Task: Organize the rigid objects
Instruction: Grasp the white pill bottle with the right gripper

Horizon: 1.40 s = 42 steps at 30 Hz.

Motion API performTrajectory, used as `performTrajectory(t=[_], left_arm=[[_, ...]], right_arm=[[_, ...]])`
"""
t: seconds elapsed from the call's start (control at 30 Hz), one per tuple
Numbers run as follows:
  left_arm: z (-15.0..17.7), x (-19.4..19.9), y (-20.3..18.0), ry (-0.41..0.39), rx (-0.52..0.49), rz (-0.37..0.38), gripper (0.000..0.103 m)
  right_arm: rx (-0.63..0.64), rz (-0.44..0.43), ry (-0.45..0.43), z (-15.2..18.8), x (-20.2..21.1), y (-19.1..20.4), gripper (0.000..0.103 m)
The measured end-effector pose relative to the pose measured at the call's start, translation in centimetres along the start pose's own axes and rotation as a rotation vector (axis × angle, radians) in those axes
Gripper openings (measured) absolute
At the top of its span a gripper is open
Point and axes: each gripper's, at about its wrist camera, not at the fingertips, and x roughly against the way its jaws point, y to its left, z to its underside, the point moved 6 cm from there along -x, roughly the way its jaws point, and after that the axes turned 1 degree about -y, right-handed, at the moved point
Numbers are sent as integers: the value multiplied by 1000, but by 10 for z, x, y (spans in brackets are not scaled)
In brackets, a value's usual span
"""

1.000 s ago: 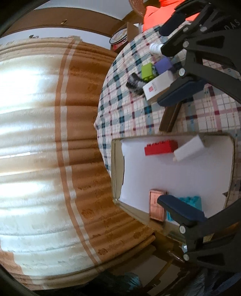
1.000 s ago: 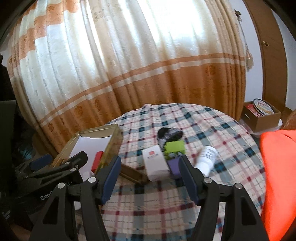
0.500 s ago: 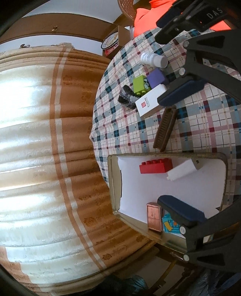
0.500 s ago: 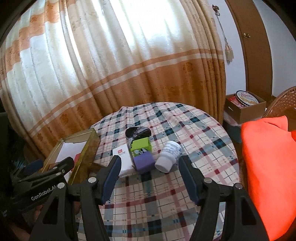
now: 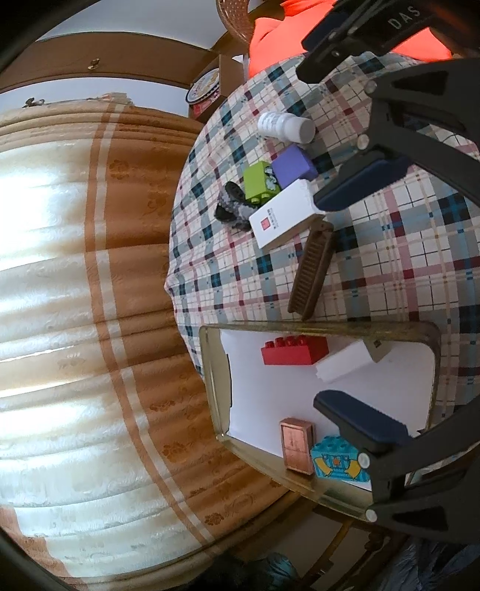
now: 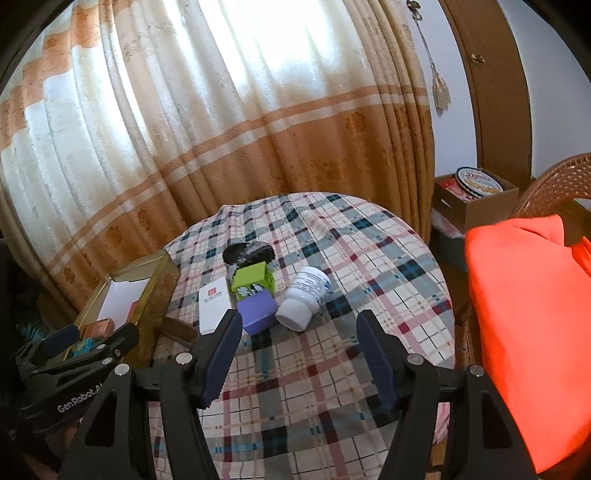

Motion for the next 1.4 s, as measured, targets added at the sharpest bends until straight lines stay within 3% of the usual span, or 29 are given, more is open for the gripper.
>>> performTrajectory(t=[0.63, 1.23, 1.4], left_arm=[[26, 1, 4, 19, 31, -11, 99], [28, -6, 31, 36, 99, -81, 99], [26, -9, 28, 28, 68, -100, 99]], right_arm=[[-10, 36, 65, 4, -16, -14, 67], [-19, 75, 198, -11, -91, 0, 67], [-25, 92, 237, -7, -106, -2, 67]])
